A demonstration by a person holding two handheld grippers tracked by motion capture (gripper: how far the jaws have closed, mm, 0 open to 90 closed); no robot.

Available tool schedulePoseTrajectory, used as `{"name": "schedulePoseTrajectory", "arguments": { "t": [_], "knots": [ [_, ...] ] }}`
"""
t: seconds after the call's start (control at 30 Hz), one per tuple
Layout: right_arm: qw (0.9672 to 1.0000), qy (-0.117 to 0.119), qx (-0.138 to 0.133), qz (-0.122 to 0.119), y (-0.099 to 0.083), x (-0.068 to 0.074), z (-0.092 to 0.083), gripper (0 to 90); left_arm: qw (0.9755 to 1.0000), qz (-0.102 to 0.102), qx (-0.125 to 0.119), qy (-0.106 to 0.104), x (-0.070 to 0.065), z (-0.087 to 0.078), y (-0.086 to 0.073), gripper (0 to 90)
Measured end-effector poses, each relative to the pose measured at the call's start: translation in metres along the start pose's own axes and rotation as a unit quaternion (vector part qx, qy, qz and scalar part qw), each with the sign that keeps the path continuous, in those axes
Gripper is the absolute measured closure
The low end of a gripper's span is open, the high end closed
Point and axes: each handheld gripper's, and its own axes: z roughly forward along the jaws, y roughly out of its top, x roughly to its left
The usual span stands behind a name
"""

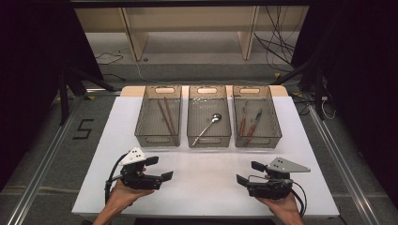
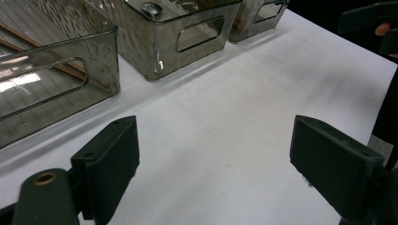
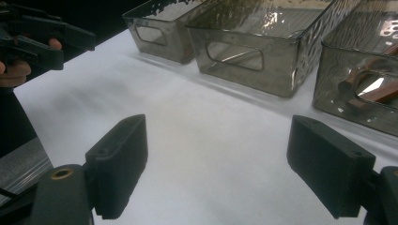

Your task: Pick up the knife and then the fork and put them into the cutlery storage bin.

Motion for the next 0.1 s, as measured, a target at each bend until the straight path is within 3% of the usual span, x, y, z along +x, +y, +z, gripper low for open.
{"name": "schedulePoseTrajectory", "arguments": {
  "t": [0.1],
  "knots": [
    [1.0000, -0.001, -0.001, 0.000, -0.0002, -0.0003, -0.0004, 21.5, 1.0000, -0.002, -0.001, -0.001, 0.0008, 0.0010, -0.0005, 15.5]
  ]
}}
